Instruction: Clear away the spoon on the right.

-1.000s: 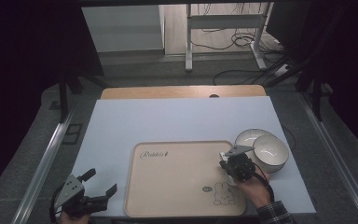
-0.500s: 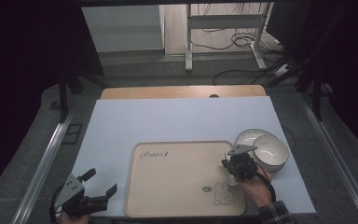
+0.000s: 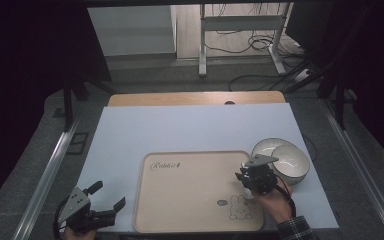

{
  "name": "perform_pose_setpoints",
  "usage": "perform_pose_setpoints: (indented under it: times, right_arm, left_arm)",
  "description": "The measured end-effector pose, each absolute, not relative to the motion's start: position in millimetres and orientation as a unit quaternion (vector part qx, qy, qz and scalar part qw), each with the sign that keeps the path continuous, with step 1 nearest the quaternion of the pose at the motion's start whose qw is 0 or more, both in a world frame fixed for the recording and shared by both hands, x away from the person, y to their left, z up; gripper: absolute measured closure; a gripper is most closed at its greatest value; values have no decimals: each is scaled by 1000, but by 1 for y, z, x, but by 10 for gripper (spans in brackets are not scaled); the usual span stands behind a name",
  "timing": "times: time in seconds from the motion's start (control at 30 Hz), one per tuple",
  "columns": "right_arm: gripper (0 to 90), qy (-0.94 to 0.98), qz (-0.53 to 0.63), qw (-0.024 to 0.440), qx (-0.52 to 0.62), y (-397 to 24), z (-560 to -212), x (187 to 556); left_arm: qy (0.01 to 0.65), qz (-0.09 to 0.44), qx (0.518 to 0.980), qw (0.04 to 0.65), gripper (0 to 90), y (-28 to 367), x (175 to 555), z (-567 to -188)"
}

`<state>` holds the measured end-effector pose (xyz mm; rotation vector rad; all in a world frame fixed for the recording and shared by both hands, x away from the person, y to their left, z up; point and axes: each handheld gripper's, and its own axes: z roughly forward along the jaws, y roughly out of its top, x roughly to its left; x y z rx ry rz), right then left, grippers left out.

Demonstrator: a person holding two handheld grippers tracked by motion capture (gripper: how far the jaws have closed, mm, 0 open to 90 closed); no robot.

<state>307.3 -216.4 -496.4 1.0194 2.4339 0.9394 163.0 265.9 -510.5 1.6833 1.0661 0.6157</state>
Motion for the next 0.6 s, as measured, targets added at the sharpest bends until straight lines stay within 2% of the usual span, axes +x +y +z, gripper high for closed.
perform_pose_setpoints:
  times: [0.3,0.47,0.6]
  right_arm:
    - [569,849,352,183,349,-218,-488,300]
    - [446,841,371,185,348,-221,-483,294]
    - [397,834,385,190,347,-223,-480,290]
  left_arm:
    - [438,251,695,511,35,266,162,-510]
    - [439,249,694,513,37,267,162,-510]
    - [436,244,695,517,42,267,163,-510]
